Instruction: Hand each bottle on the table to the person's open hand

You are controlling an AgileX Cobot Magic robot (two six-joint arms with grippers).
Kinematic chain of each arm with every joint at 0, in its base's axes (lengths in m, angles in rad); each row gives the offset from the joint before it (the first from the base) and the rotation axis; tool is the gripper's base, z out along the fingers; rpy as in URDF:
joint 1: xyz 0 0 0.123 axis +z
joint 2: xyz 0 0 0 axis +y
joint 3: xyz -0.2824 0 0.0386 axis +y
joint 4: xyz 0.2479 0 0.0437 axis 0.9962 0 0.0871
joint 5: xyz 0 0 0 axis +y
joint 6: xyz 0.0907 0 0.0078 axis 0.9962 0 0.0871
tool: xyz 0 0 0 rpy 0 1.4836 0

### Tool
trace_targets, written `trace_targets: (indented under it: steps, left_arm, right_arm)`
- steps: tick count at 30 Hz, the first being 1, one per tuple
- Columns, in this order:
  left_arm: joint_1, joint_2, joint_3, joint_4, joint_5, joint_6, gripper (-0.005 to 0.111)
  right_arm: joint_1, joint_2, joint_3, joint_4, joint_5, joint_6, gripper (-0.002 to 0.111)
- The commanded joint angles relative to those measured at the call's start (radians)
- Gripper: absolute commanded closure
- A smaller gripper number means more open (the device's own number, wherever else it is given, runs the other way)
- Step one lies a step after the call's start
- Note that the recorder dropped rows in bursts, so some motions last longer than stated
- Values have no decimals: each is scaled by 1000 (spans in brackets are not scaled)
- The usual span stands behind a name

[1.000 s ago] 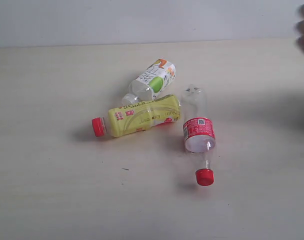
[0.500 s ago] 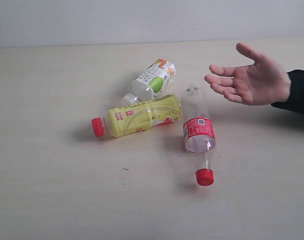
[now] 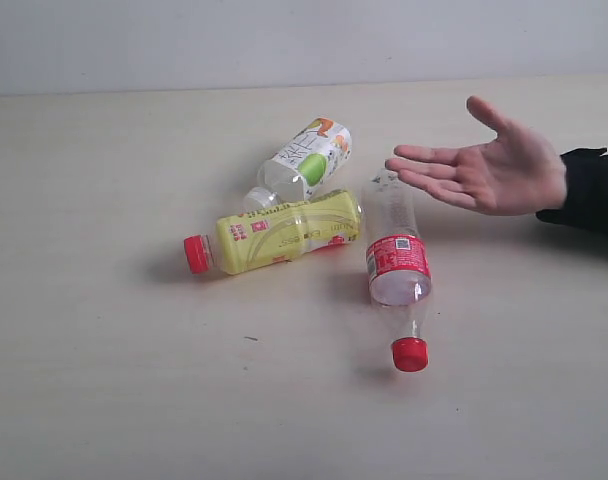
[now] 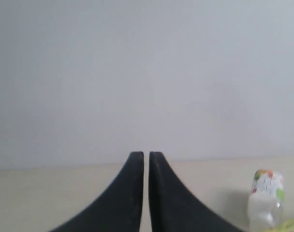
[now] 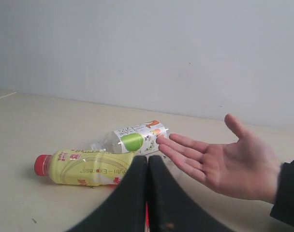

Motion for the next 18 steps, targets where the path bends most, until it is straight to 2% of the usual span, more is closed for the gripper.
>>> trace_targets:
  steps: [1,2,4,6,8,10,13,18]
  left_arm:
    - [-1,-6,-1,-17,-166,-124,100]
    - [-1,-6,-1,-17,-188,-275,100]
    - [-1,-6,-1,-16,-181,-394,100]
    - [-1,-6,-1,-13,-187,-360,100]
    - [-1,-6,-1,-13,-225,-421,100]
    - [1,29,-1,-13,-273,-416,100]
    - [1,219,-13,-17,-275,-418,100]
    - [1,460,-136,19,-278,-407,100]
  right_arm:
    - [-3,-7,3,-8,3,1,108]
    - [-3,-7,3,-8,3,1,108]
    - [-3,-7,3,-8,3,1,108]
    - [-3,-7,3,-8,3,1,108]
    - [-3,-7,3,-8,3,1,108]
    - [-3,-7,3,-8,3,1,108]
    - [-3,-7,3,-8,3,1,108]
    - [-3,-7,3,-8,3,1,108]
